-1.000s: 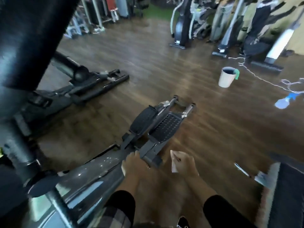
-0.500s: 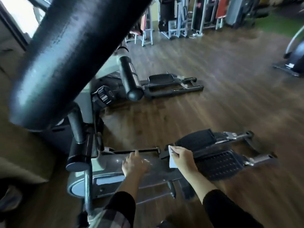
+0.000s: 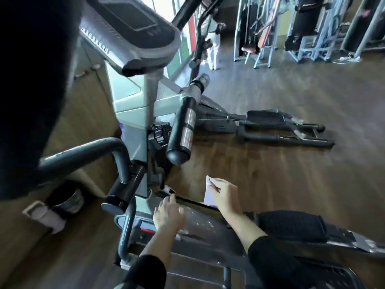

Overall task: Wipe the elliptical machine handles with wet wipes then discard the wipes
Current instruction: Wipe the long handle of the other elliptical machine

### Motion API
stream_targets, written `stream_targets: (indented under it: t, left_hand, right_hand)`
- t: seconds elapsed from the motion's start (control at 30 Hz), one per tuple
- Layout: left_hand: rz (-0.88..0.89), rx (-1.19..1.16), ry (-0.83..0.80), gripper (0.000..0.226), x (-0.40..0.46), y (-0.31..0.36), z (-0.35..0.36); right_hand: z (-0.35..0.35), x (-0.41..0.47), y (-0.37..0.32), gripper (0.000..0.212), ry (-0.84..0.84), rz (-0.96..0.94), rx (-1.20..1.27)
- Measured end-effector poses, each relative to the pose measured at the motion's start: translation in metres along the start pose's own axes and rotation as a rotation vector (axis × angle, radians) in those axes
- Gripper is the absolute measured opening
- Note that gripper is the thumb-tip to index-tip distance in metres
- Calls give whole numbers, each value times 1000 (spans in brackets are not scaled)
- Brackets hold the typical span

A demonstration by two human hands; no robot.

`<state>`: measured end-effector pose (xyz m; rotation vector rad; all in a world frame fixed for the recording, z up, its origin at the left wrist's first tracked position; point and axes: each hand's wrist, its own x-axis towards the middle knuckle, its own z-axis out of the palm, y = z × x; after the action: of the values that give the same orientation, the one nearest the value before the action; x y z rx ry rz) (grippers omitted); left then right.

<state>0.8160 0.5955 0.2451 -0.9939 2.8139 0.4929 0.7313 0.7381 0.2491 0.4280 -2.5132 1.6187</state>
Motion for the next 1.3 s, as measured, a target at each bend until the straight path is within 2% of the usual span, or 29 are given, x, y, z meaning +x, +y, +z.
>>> stream_targets:
  t: [0.17, 0.27, 0.43, 0.5, 0.57, 0.7, 0.8, 1.0, 1.13, 1.3]
  left_hand:
    - [-167, -186, 168, 56, -18, 22, -12]
    - [-256, -253, 303, 54, -32, 34, -33]
    - [-248, -252, 577, 45, -59, 48, -103]
    - [-219, -223, 631, 46, -67, 56, -136]
    - [-164, -194, 646, 52, -72, 65, -166]
    - [5, -81, 661, 44, -72, 81, -206]
    - [-2, -96, 660, 44, -67, 93, -222]
    - [128, -216, 592, 34, -40, 120, -228]
    - [221, -213, 525, 32, -34, 130, -224]
    - [252, -277, 501, 31, -33, 130, -224]
  right_hand:
    - [-17, 41, -9, 15, -112, -194, 66]
    - [-31, 62, -19, 17, -104, -340, 96]
    - [-61, 80, -58, 17, -94, -516, 313]
    - [-71, 88, -74, 19, -122, -505, 436]
    - [-78, 95, -90, 21, -136, -490, 517]
    - [-79, 110, -122, 23, -30, -548, 600]
    - [-74, 118, -136, 21, -57, -494, 672]
    - [-53, 120, -139, 22, -129, -404, 724]
    - [-54, 105, -136, 20, 40, -445, 551]
    - [-53, 95, -138, 21, -28, -344, 709]
